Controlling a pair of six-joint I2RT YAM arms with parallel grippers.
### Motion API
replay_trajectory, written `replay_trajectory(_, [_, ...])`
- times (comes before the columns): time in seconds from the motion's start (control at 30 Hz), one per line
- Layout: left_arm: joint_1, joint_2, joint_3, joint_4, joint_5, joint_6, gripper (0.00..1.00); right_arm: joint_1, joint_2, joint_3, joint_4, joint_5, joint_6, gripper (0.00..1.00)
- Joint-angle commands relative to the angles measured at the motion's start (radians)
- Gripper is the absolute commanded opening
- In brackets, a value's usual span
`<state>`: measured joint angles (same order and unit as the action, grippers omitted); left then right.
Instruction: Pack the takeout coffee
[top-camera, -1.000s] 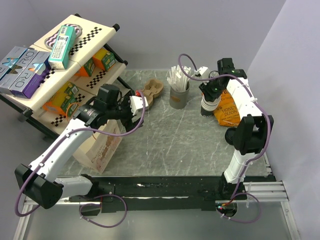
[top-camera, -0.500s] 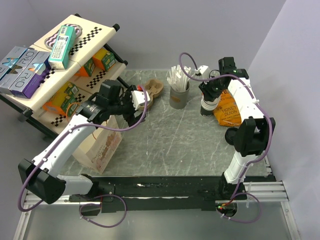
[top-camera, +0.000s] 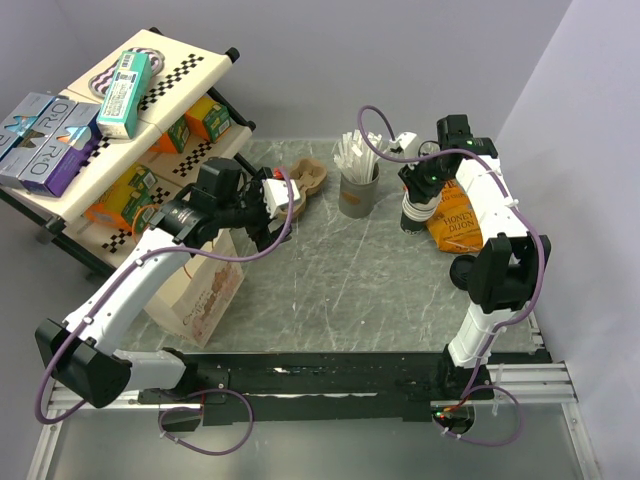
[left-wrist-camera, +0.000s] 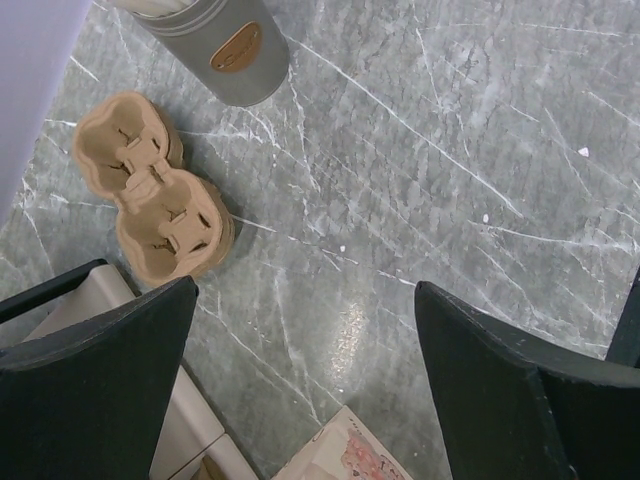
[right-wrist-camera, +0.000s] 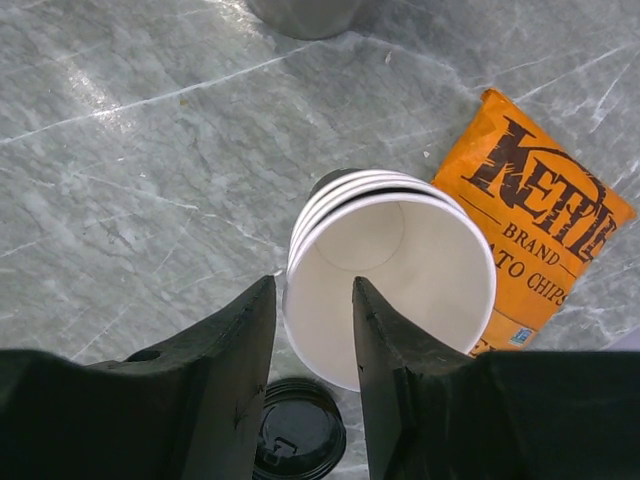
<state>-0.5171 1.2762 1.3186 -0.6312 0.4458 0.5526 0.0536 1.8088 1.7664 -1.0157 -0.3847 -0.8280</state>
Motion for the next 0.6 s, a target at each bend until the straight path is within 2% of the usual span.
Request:
replay_trajectory(0.0, [-0.004,-0.009,0.025,0.033,0.004,-0.014,0.97,0.000,-0.020,0.015,-0.023,-0.028,-0.014,0.44])
replay_trajectory(0.23, [-0.004,-0.011,0.025,0.030,0.002,-0.016,0.97,0.008,-0.005,-0.002,-0.014,0.007,0.000,0.42])
replay_trajectory(0.37, [-0.004,-0.009,0.030,0.030,-0.002,-0.013,0.98,0.006,0.012,0.016,-0.034,0.012,0.000,0.36])
replay_trajectory(0.57, [-0.004,-0.008,0.028,0.031,-0.005,-0.010,0.98,0.008,0.015,0.019,-0.037,0.018,-0.005,0.34])
